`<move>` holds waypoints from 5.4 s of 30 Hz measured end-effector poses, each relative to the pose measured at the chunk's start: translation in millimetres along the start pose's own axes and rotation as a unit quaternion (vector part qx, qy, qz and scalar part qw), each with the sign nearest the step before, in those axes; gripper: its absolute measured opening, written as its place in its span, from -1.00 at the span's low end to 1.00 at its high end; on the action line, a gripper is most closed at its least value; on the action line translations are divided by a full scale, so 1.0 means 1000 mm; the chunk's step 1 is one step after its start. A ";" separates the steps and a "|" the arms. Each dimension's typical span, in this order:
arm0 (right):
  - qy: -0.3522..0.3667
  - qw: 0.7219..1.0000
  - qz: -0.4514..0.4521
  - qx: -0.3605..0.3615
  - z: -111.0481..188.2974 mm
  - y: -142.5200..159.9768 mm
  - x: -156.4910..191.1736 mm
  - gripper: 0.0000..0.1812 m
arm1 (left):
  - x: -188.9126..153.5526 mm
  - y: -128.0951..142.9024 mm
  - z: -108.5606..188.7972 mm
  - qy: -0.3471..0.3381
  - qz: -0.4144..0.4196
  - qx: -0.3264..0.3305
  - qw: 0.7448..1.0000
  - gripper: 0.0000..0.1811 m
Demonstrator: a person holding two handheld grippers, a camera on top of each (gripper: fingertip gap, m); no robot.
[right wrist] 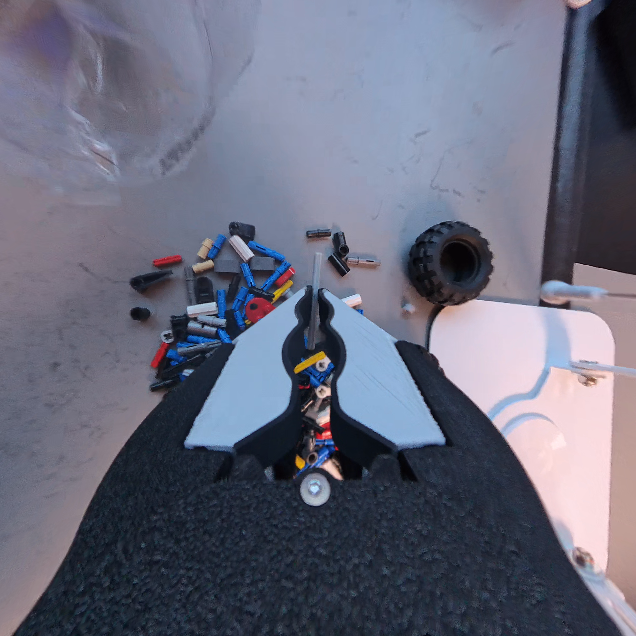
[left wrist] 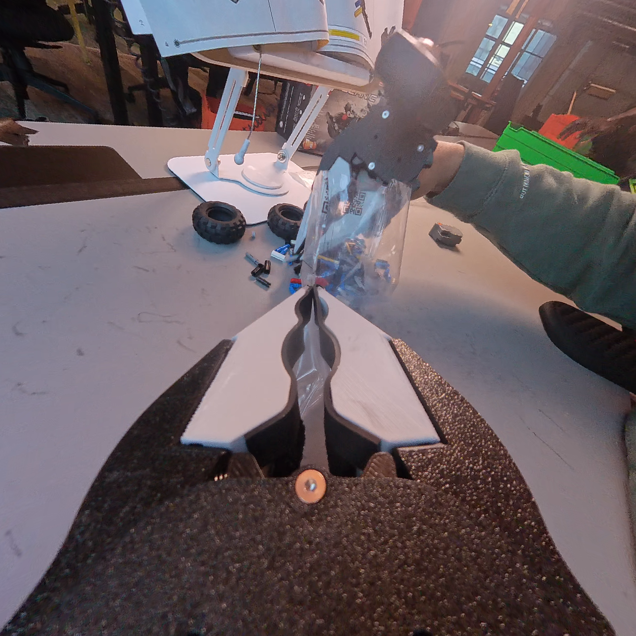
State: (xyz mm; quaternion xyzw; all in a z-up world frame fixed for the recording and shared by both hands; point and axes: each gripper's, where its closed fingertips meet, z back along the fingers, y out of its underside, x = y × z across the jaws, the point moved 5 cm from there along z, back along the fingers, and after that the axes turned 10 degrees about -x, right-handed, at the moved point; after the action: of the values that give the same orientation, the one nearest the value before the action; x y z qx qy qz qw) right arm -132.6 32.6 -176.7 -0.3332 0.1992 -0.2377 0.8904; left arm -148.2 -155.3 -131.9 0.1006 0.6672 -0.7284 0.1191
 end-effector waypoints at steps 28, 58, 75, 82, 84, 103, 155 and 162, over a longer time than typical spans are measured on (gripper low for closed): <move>0.113 0.981 -0.080 -0.139 0.081 -0.017 -0.005 -0.88 | -0.006 -0.023 0.009 -0.016 -0.018 -0.076 0.997 -1.00; 0.010 0.995 -0.055 0.084 -0.033 -0.003 -0.009 -0.79 | 0.019 -0.028 0.025 -0.058 -0.002 -0.093 0.994 -1.00; -0.004 0.998 -0.064 0.019 -0.014 -0.013 -0.003 -0.96 | 0.018 -0.021 0.020 -0.055 0.000 -0.074 0.996 -1.00; 0.010 0.997 -0.056 -0.044 0.017 -0.037 -0.002 -1.00 | 0.022 -0.016 0.018 -0.064 0.011 -0.059 0.996 -1.00; 0.030 0.997 -0.054 -0.036 0.023 -0.036 -0.007 -1.00 | 0.024 -0.015 0.018 -0.065 0.013 -0.058 0.996 -1.00; 0.000 0.994 -0.101 0.040 -0.043 -0.009 -0.019 -0.82 | 0.034 -0.018 0.027 -0.081 0.030 -0.075 0.993 -1.00; 0.018 0.986 -0.122 -0.117 0.041 -0.062 -0.029 -0.94 | 0.019 -0.010 0.013 -0.035 0.024 -0.049 0.998 -1.00; -0.071 0.976 -0.081 -0.190 0.050 -0.119 0.008 -0.78 | 0.011 -0.007 0.009 -0.022 0.016 -0.045 0.999 -1.00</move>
State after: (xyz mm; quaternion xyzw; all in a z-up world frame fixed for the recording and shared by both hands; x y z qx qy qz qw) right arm -135.3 -25.6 -61.0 -0.5275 0.1488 -0.2428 0.8004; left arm -161.0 -163.8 -128.2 0.0904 0.6945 -0.6979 0.1497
